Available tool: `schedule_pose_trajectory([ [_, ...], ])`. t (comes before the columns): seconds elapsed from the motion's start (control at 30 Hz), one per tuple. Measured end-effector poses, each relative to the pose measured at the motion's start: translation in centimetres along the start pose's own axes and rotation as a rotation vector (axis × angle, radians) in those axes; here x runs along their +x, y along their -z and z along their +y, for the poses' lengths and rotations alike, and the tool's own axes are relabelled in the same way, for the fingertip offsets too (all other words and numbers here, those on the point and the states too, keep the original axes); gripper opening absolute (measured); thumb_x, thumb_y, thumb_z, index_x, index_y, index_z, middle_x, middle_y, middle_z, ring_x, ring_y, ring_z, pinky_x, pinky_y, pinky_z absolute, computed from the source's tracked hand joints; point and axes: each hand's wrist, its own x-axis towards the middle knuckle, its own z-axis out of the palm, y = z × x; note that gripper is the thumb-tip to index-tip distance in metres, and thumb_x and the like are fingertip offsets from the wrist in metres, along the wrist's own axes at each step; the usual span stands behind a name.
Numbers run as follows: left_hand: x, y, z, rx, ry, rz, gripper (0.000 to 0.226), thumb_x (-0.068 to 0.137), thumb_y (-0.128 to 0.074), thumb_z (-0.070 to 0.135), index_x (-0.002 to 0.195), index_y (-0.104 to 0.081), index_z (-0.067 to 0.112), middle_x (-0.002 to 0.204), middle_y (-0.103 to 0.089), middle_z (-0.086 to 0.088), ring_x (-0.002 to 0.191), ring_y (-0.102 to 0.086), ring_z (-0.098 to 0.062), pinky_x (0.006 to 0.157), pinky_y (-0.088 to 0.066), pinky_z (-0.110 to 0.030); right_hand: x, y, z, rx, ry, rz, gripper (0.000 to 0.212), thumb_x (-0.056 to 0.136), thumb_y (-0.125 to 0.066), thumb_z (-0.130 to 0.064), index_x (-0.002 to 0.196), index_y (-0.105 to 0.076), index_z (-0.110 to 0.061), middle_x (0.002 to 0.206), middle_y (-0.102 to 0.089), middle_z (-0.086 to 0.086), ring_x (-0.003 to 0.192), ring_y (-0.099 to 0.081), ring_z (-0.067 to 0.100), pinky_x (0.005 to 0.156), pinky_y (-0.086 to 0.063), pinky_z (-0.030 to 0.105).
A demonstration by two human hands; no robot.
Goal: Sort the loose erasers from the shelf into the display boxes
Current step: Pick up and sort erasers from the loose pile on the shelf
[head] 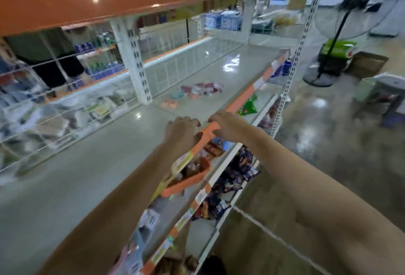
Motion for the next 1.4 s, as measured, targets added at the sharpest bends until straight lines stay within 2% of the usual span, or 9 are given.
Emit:
schedule_pose_trajectory([
  [0.2,12.5,-3.1,-1.8,-0.061,0.043,-0.011,0.040,0.090,-0.051,0.038,0.127,-0.052,0.022,0.126,-0.055,-0.004,0.119,-0.048,-0.024,0.095,-0.040,-0.036,10.3,0.1,8.3,0.070,-0.093,-0.033,0.048,0.091,-0.049,-0.015,0.138,-0.041,-0.013,0.140,-0.040,0.012,0.127,-0.042,0.028,0.102,-0.035,0.034],
  [0.5,24.7,-5.2,-3.7,-0.129,0.227,0.084,0.042,0.089,-0.056,0.030,0.128,-0.049,0.014,0.124,-0.054,-0.008,0.114,-0.049,-0.028,0.088,-0.044,-0.040,22.0,-1.4,16.0,0.198,-0.073,0.099,0.041,0.089,-0.048,-0.010,0.129,-0.045,-0.006,0.128,-0.047,0.015,0.119,-0.046,0.032,0.099,-0.034,0.033],
  [0.7,28.1,-6.9,-4.5,-0.167,0.360,0.041,0.043,0.082,-0.063,0.039,0.122,-0.058,0.024,0.112,-0.059,-0.002,0.109,-0.054,-0.024,0.088,-0.045,-0.036,25.9,-2.9,19.6,0.276,0.067,0.112,0.036,0.087,-0.050,-0.035,0.119,-0.056,-0.020,0.111,-0.055,0.005,0.110,-0.048,0.025,0.092,-0.039,0.031],
  [0.83,27.7,-7.2,-4.0,-0.191,0.441,0.092,0.043,0.080,-0.066,0.036,0.119,-0.059,0.020,0.114,-0.060,-0.002,0.109,-0.053,-0.024,0.091,-0.044,-0.036,25.8,-2.7,20.1,0.380,0.167,0.123,0.034,0.085,-0.059,-0.022,0.117,-0.056,-0.013,0.107,-0.053,0.007,0.103,-0.049,0.025,0.087,-0.041,0.036],
  [1.0,25.7,-7.0,-1.8,-0.237,0.563,0.256,0.029,0.081,-0.069,0.031,0.107,-0.066,0.018,0.109,-0.065,-0.002,0.105,-0.051,-0.025,0.082,-0.035,-0.033,25.9,-2.8,20.0,0.393,0.314,0.093,0.041,0.087,-0.057,-0.012,0.126,-0.046,-0.014,0.125,-0.049,0.001,0.116,-0.044,0.022,0.087,-0.037,0.028],
  [1.1,23.9,-7.3,-1.1,-0.359,0.629,0.339,0.029,0.079,-0.072,0.027,0.106,-0.068,0.019,0.106,-0.066,-0.002,0.103,-0.053,-0.023,0.083,-0.036,-0.029,25.1,-1.8,19.1,0.518,0.409,0.125,0.028,0.085,-0.064,-0.019,0.110,-0.054,-0.015,0.114,-0.056,-0.001,0.103,-0.052,0.016,0.075,-0.038,0.024],
  [1.2,20.9,-6.9,-0.5,-0.453,0.639,0.405,0.028,0.079,-0.072,0.025,0.106,-0.068,0.019,0.105,-0.066,0.003,0.098,-0.056,-0.013,0.088,-0.045,-0.030,24.2,-1.0,17.5,0.676,0.517,0.111,0.027,0.082,-0.068,-0.014,0.108,-0.061,-0.010,0.109,-0.060,-0.001,0.093,-0.057,0.009,0.080,-0.047,0.018],
  [1.27,18.4,-5.6,0.2,-0.510,0.711,0.449,0.022,0.081,-0.070,0.025,0.102,-0.068,0.025,0.098,-0.064,0.014,0.088,-0.052,0.004,0.080,-0.043,-0.014,23.5,-0.4,16.0,0.765,0.597,0.113,0.026,0.081,-0.070,-0.016,0.105,-0.064,-0.009,0.102,-0.061,-0.006,0.087,-0.056,-0.001,0.079,-0.044,0.005],
  [1.4,12.6,-3.8,1.1,-0.630,0.894,0.506,0.007,0.086,-0.063,0.033,0.088,-0.066,0.039,0.079,-0.066,0.013,0.077,-0.057,0.000,0.060,-0.039,-0.010,22.0,-0.3,11.9,0.825,0.665,-0.010,0.017,0.086,-0.065,-0.015,0.102,-0.066,-0.012,0.088,-0.064,-0.009,0.079,-0.060,0.004,0.071,-0.047,0.018],
])
